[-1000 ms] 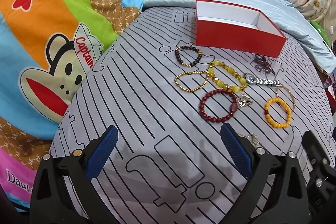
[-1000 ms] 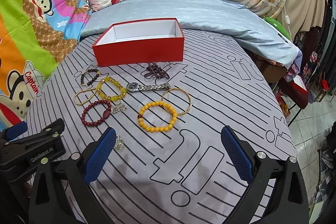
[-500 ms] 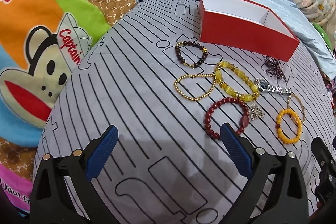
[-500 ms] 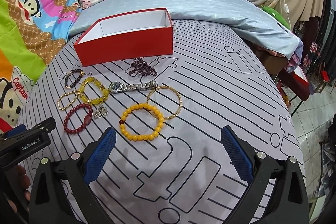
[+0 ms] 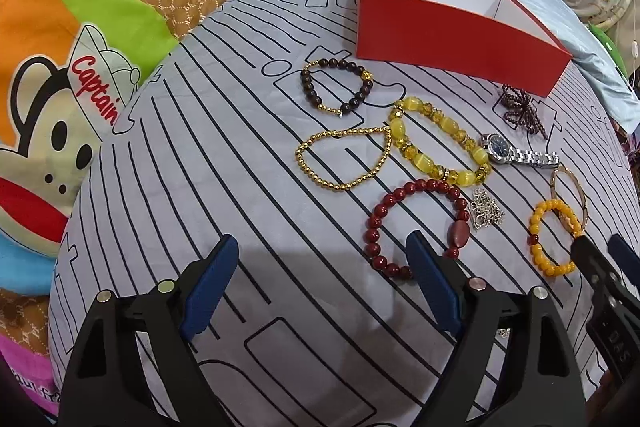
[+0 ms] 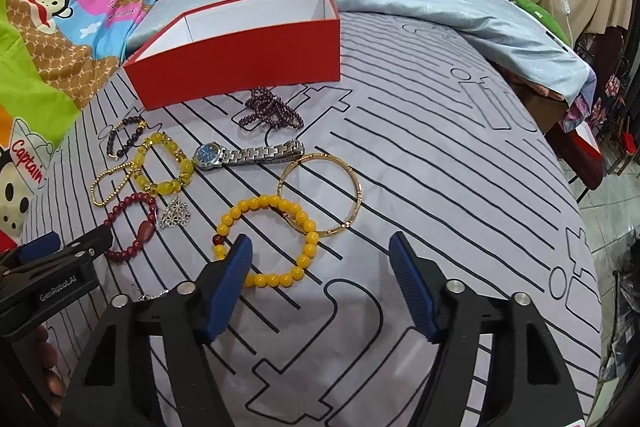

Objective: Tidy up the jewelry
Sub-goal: 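Grasp the yellow bead bracelet with the right tool while the left tool grasps the dark red bead bracelet, then carry both bracelets into the red box and open both tools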

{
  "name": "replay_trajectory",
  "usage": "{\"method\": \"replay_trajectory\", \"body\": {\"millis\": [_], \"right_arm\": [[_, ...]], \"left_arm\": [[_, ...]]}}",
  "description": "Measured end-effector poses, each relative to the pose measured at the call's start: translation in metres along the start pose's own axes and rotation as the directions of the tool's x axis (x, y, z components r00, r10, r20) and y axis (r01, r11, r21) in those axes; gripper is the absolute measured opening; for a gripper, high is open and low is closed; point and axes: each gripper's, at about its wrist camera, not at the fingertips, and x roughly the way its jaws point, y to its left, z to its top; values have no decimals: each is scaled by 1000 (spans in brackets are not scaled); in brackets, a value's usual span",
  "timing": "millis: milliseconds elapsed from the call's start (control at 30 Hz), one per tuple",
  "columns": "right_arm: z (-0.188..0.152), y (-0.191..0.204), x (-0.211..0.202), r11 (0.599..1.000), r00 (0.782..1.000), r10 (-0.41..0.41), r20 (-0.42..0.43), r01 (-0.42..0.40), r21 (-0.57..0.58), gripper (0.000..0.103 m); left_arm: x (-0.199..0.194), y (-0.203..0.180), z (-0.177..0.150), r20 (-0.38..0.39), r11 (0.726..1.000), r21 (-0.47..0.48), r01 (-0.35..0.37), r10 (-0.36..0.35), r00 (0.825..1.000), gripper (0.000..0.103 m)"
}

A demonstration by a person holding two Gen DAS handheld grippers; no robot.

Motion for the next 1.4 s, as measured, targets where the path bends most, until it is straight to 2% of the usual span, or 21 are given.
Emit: {"method": "replay_trajectory", "body": {"millis": [100, 233, 267, 333, 400, 433, 800, 1033, 1200, 1400], "right_arm": [[0, 1, 9, 1000, 1000, 9, -22, -9, 1, 48], [0, 4, 15, 1000, 1000, 8, -23, -8, -5, 40], [1, 4, 15, 1000, 1000, 8, -20, -8, -6, 35], [1, 2, 15, 1000, 1000, 11, -17, -11, -2, 25], [1, 0, 15, 1000, 1000, 18, -17, -18, 4, 11], [1, -2, 15, 1000, 999, 26, -18, -26, 11, 8], [-4, -5, 8, 999, 999, 49, -23, -49, 23, 8], [-7, -3, 0, 998, 998, 61, -19, -61, 12, 7], [-9, -1, -7, 998, 998, 69, -10, -69, 4, 7], [-5, 2, -25, 997, 997, 76, 25, -76, -9, 7]], "left_arm": [[3, -1, 1, -6, 1000, -1, 2, -2, 1000, 81], [8, -2, 2, -9, 1000, 4, 7, -7, 1000, 81], [9, -3, 2, -8, 1000, 6, 10, -10, 1000, 81], [11, -5, 3, -11, 1000, 11, 20, -20, 1000, 75], [12, -8, 3, -4, 1000, 24, 20, -20, 1000, 72], [11, -9, 4, -1, 999, 29, 24, -23, 1000, 69], [7, -21, 2, 15, 996, 77, 49, -51, 999, 40], [4, -24, 1, 7, 993, 91, 73, -74, 997, 9], [1, -23, -1, 1, 992, 79, 94, -94, 996, 8], [-20, -22, -1, 32, 990, 76, 121, -124, 992, 7]]}}
